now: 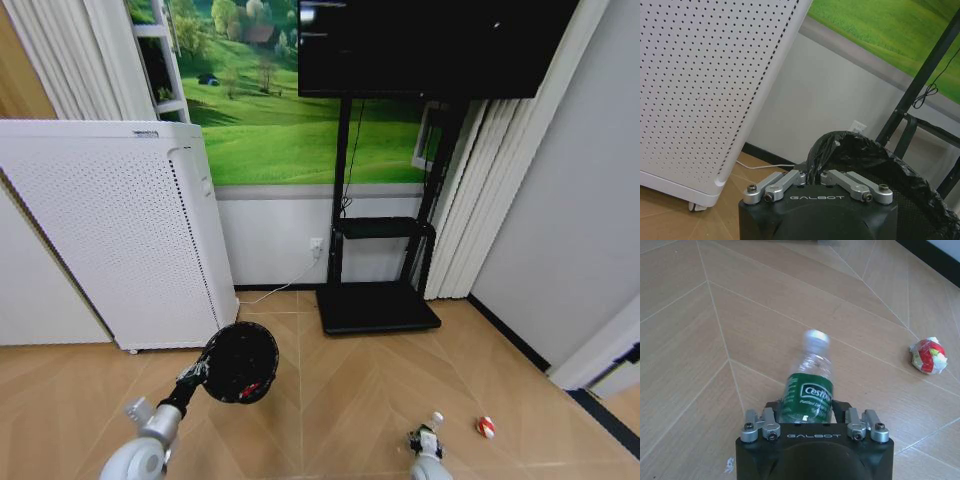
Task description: Pick up the trash bin and place the garbage on the floor into it.
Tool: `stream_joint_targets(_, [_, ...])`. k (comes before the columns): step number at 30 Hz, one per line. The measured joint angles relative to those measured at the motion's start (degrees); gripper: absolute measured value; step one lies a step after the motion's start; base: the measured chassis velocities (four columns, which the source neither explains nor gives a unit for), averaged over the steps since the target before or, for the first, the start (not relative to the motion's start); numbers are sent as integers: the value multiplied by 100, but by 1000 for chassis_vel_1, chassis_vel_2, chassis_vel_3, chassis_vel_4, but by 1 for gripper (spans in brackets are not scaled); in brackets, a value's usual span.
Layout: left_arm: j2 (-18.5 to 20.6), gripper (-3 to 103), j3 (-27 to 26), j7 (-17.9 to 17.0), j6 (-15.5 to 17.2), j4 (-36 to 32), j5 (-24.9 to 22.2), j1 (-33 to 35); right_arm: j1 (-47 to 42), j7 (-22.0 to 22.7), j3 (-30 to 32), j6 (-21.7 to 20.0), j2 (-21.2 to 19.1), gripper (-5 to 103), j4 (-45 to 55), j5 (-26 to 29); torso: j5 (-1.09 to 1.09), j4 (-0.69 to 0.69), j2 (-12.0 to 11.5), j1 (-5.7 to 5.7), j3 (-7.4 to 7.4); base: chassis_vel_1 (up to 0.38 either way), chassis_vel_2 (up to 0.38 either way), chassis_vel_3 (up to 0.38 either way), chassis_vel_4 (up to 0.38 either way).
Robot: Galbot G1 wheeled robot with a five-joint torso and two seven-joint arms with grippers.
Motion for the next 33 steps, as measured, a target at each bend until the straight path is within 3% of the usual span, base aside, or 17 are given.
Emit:
stream_joint_targets(6, [-6,7,-50,7,-18,2,-2,48,99,19,-30,5,49,40,-122,-38,-1,1,0,0,0,0,0,0,0])
stream_joint_targets(7, [-7,7,-55,9,-21,2,-2,54,111,23,-31,8,49,30,-136,-44,-1,1,0,0,-1,0,0,0,0])
stream_joint_targets(15, [3,7,-31,6,-21,10,-5,12,26,24,2,14,-2,20,-27,2,2,1,0,0,0,0,0,0,0])
stream_joint_targets(16, [5,7,-20,-4,-21,17,-6,-6,-53,-9,32,39,-32,15,91,40,3,0,0,0,0,0,0,0,0])
stream_joint_targets(18, [6,7,-12,-41,-8,18,-28,-20,-229,-147,93,105,-129,14,371,45,5,-1,0,0,0,0,0,0,0])
stream_joint_targets(19, [6,7,-10,-59,0,37,-35,-23,-566,-445,240,136,-363,14,1048,197,-1,0,0,0,0,0,0,0,0])
stream_joint_targets(30, [138,7,152,-175,70,188,-122,-170,-1481,-873,788,-188,-954,14,3233,904,1,1,0,0,0,0,0,0,0])
stream_joint_targets(33, [272,7,316,-243,140,368,-285,-323,-1801,-1368,939,-197,-1041,14,3880,1077,0,1,0,0,-1,0,0,0,0])
